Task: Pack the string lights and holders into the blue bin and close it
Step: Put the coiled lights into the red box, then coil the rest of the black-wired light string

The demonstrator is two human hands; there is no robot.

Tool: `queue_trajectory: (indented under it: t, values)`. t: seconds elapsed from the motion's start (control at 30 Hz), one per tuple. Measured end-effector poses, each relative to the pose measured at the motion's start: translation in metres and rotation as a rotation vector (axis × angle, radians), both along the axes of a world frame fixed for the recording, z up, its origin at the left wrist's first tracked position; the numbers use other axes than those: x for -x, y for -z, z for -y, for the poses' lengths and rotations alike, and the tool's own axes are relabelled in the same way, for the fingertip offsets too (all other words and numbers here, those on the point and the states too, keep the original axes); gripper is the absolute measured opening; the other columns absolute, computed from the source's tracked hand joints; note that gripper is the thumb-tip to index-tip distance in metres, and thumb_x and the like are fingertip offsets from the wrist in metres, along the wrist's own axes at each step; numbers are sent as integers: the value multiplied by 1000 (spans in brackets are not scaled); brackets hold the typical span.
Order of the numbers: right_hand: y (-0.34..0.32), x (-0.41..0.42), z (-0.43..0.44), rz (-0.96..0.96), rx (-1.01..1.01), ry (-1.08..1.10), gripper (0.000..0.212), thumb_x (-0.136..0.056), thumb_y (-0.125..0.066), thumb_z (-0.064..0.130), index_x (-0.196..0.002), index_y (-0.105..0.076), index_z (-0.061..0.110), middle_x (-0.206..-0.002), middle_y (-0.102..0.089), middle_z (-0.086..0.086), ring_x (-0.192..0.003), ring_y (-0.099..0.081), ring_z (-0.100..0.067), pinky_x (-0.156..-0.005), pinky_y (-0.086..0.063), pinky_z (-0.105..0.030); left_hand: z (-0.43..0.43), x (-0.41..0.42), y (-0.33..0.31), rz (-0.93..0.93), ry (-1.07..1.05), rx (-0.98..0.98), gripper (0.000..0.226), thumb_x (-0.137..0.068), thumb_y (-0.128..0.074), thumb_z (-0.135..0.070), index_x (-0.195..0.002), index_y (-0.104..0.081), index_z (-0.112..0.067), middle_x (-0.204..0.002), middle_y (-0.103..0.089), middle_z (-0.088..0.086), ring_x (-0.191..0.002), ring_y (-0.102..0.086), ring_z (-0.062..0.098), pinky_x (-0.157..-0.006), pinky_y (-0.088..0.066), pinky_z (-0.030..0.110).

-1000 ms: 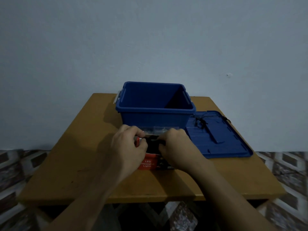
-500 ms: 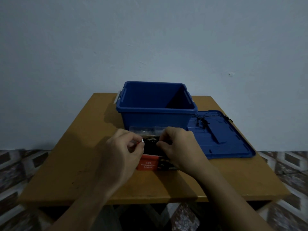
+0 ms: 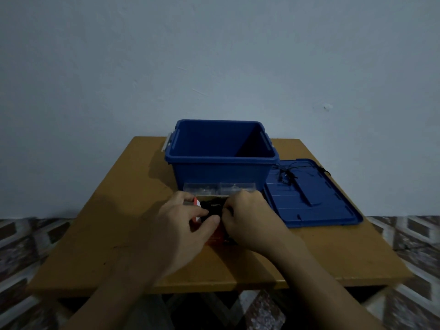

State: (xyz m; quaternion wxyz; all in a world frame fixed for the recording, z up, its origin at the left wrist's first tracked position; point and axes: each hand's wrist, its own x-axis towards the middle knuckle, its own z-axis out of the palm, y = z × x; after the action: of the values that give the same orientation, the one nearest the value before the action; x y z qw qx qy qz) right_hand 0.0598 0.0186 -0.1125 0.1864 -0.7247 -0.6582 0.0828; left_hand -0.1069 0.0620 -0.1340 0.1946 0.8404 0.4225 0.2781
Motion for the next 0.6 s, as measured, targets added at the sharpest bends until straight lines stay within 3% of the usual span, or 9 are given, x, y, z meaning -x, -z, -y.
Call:
queue_trajectory:
  t: [0.13, 0.27, 0.4, 0.5, 0.6]
  values:
    - [-14, -5, 9, -96, -173, 41, 27, -98, -52, 25, -75, -64, 18, -74, -62, 3, -61, -57, -9, -48, -49, -26, 2, 2, -9, 131, 24, 57, 33, -86, -55, -57, -103, -71, -33, -118, -45, -15, -97, -53, 3, -73, -48, 16]
    - [-31, -25, 25, -249, -262, 88, 18, -99, -55, 22, -91, -71, 18, -78, -68, 10, -63, -60, 4, -47, -44, -11, 1, 2, -29, 275, 0, -15, 7, -93, -61, -34, -90, -66, -29, -111, -52, -16, -91, -55, -2, -65, -49, 11]
    - [-34, -57, 33, -288, -273, 128, 16, -99, -57, 22, -92, -71, 23, -73, -66, 14, -61, -61, 5, -52, -46, -14, -3, -17, -59, 276, 34, -25, 13, -95, -59, -30, -83, -64, -28, -86, -56, -15, -72, -56, 4, -61, -45, 22]
    - [-32, -83, 38, -292, -252, 186, 15, -100, -57, 24, -94, -71, 24, -73, -69, 11, -65, -67, -6, -62, -58, -29, 1, -52, -87, 250, 109, 26, 16, -97, -58, -28, -83, -66, -25, -62, -54, -15, -58, -55, -2, -51, -39, 12]
    - [-27, -118, 38, -265, -210, 266, 16, -99, -57, 22, -97, -73, 19, -77, -68, 13, -70, -66, -9, -62, -55, -27, 5, -98, -109, 157, 184, 18, 18, -98, -55, -26, -85, -67, -24, -69, -65, -12, -59, -62, 2, -46, -45, 13]
